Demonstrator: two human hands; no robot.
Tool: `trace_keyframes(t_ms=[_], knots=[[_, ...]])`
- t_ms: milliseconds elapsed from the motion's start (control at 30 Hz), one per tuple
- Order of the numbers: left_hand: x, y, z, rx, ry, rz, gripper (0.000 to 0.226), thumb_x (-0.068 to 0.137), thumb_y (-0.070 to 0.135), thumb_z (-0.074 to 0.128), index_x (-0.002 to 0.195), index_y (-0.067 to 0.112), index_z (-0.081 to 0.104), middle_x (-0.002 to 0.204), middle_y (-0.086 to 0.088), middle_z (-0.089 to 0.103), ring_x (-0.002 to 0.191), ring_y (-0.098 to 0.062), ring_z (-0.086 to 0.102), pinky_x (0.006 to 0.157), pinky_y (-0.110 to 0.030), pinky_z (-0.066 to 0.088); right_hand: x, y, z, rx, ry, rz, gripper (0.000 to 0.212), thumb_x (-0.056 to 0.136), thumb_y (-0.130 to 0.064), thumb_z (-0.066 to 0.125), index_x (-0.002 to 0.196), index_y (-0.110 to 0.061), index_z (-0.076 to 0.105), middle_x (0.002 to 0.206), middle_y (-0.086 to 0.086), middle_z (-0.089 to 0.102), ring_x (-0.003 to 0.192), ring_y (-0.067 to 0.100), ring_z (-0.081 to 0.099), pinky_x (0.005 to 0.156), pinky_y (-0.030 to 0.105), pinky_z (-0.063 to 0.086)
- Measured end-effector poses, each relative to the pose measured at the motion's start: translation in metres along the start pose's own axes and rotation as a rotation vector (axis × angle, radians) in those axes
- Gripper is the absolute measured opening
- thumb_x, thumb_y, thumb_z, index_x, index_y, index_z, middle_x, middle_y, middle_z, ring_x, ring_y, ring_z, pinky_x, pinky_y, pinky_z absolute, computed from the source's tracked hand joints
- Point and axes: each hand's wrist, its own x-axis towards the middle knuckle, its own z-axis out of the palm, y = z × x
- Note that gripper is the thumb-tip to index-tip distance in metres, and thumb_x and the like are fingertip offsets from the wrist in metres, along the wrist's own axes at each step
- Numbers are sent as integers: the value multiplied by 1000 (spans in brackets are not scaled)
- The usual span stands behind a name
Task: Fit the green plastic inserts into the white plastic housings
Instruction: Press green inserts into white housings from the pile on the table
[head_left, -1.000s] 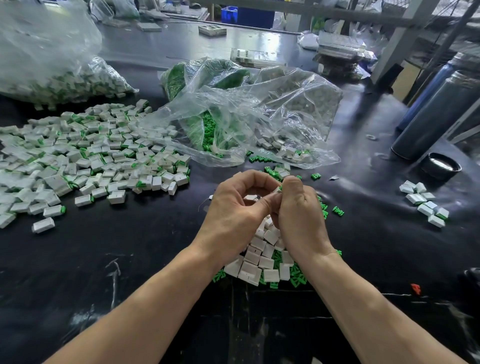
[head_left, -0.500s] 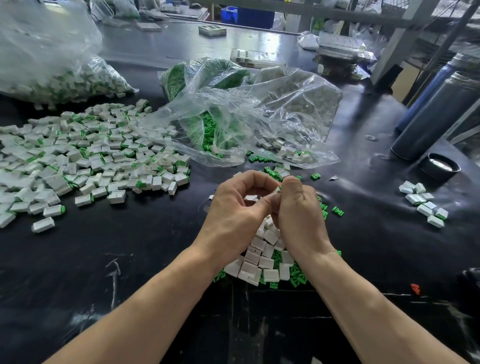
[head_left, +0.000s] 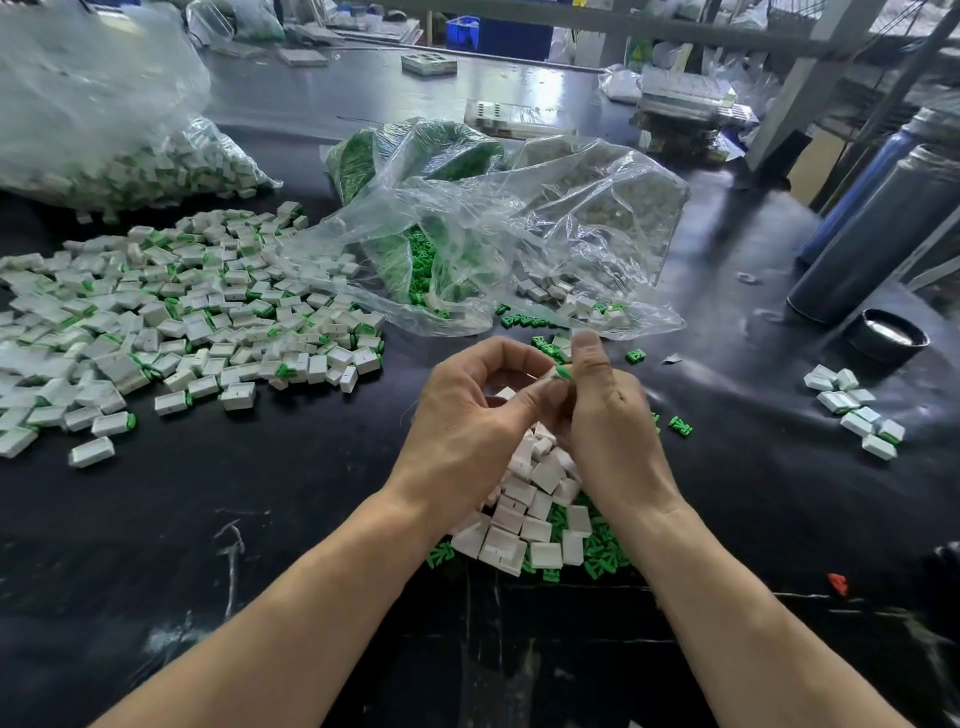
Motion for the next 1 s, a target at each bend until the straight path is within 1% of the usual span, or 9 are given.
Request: trace_keyframes(t_ms=[100,267,400,533,633,733,900,933,1000], knots=[[3,-1,-6,47,40,10,10,90,24,78,97,19,73,95,1,75,93,-19,71,88,-40,60,3,-1,-12,-25,33,-110,56,109,-46,47,64,-17,64,61,-3,61,53,8,48,57,30,37],[5,0,-14,105,90,19,8,90,23,77,97,19,74,89,5,75,85,-10,71,80,-29,61,4,-2,-17,-33,1,-246,8,99,-26,71,93,-29,75,82,-10,74,69,4,63,65,27,49],[6,0,-15,111,78,15,8,90,17,77,97,15,74,88,4,76,84,-10,72,78,-23,59,4,-3,-16,-105,-3,-242,17,96,-17,74,93,-33,75,88,-15,77,83,7,71,80,31,57],[6,0,-15,117,67,6,11,89,15,77,99,15,73,89,1,75,83,-11,71,75,-17,55,4,-2,-17,-155,1,-206,3,97,-22,73,98,-23,76,84,-11,75,78,5,68,76,24,56],[6,-2,-15,125,50,-3,16,90,17,77,104,23,73,91,-6,73,86,-22,70,76,-28,60,4,-1,-16,-179,10,-201,4,97,-23,71,96,-21,74,81,-9,74,76,3,66,73,22,54],[6,-2,-17,172,35,6,13,91,19,77,100,28,74,85,-3,71,84,-24,68,75,-36,61,5,0,-14,-180,14,-179,4,97,-23,71,94,-22,74,78,-8,73,71,1,63,71,23,53],[12,-9,-38,574,104,-12,8,92,27,75,93,35,72,81,16,68,75,3,64,62,-10,47,8,5,-21,-170,63,-132,11,98,-32,72,88,-27,73,77,-9,73,67,4,63,67,27,56],[14,-10,-44,683,136,-19,6,92,28,75,93,34,72,81,17,67,76,3,63,66,-10,46,10,6,-23,-169,72,-119,12,98,-33,72,87,-27,73,76,-8,73,66,4,61,67,30,55],[18,-10,-53,849,217,-35,5,90,29,76,93,32,73,90,15,67,82,-4,62,76,-24,51,11,7,-26,-171,84,-100,14,98,-32,72,86,-25,74,72,-9,70,63,5,59,65,31,52]])
